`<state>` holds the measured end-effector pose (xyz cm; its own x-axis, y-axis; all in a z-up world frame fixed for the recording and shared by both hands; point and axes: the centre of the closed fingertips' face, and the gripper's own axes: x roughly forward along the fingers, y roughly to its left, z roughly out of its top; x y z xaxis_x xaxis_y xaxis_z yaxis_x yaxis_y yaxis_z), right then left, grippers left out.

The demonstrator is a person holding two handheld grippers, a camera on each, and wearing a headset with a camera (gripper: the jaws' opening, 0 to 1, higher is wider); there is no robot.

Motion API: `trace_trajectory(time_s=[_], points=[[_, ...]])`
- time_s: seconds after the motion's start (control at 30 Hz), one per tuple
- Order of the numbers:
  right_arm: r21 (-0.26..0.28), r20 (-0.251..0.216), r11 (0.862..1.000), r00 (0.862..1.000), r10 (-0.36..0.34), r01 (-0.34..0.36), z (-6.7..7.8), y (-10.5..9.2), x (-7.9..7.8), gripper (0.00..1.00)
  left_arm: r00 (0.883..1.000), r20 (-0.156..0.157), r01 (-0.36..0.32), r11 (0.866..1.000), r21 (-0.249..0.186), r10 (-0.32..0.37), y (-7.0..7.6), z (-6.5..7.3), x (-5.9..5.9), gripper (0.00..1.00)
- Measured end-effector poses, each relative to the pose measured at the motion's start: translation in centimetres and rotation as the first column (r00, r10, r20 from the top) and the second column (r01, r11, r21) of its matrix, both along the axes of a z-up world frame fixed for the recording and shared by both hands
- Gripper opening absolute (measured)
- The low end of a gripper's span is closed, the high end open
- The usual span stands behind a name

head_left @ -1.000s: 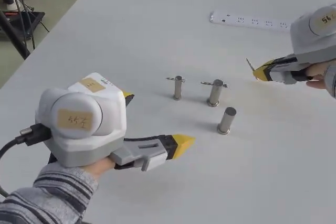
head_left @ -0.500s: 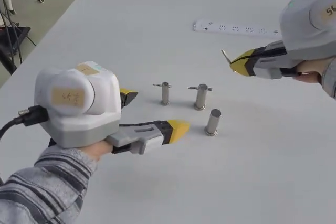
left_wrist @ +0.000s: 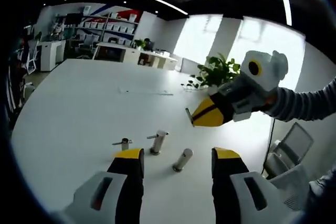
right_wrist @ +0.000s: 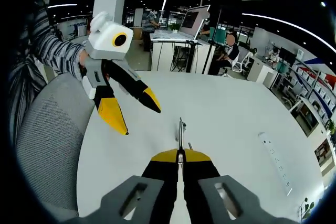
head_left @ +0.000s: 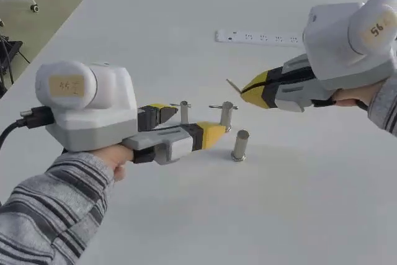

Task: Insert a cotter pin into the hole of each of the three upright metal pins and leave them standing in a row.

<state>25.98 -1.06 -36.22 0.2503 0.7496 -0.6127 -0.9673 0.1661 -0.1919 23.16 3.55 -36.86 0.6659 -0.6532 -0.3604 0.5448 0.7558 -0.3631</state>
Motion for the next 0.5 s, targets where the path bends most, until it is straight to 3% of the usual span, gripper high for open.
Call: trace_trajectory(time_s=[0.2, 0.5], points=[[-0.059, 0.047, 0.995, 0.995, 0.087, -0.084, -0.4, 0.5, -1.4, 0.0, 0.999, -0.023, 0.025, 0.996, -0.08, -0.027, -1.0, 0.9, -0.2, 0.34], [-0.132, 0.103, 0.975, 0.976, 0.193, -0.178, -1.0, 0.9, -2.8, 0.0, 0.997, -0.07, 0.028, 0.992, -0.127, -0.037, -1.8, 0.9, -0.5, 0.2]])
